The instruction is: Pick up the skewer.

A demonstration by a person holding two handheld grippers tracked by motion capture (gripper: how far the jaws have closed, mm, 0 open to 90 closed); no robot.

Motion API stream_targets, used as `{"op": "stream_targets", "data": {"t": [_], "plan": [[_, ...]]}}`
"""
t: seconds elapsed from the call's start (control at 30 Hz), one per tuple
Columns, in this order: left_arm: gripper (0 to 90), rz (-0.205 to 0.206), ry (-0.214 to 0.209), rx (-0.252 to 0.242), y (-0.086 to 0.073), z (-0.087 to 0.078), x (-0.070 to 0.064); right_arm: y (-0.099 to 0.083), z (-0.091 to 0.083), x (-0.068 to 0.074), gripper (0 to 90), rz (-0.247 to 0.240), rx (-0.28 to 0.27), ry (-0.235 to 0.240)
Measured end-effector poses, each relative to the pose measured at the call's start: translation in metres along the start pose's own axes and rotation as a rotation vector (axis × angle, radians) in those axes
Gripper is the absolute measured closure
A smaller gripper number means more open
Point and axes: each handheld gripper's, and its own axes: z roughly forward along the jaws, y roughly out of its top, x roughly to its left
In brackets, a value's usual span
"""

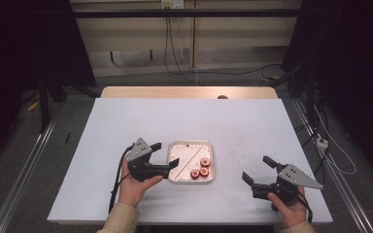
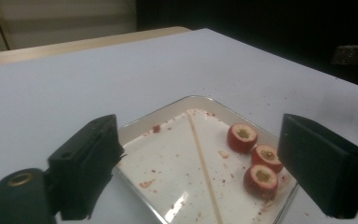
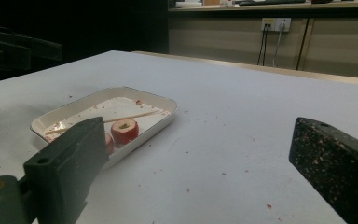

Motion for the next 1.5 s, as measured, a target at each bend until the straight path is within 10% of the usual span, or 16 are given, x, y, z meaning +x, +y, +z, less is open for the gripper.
{"op": "stream_targets", "data": {"t": [0.47,0.8,1.5], "plan": [[45.4,0.039,-0.039,0.236,0.002,0.038,-0.011,0.0,-0.001,-0.001,3.3,-0.004,-0.001,0.003],[64.7,0.035,0.025,0.402,0.003,0.055,-0.013,0.001,-0.002,-0.001,3.3,-0.005,-0.005,0.004],[89.4,0.043,0.062,0.594,0.008,0.073,-0.031,0.001,-0.003,-0.001,3.3,0.0,-0.009,0.004]]}}
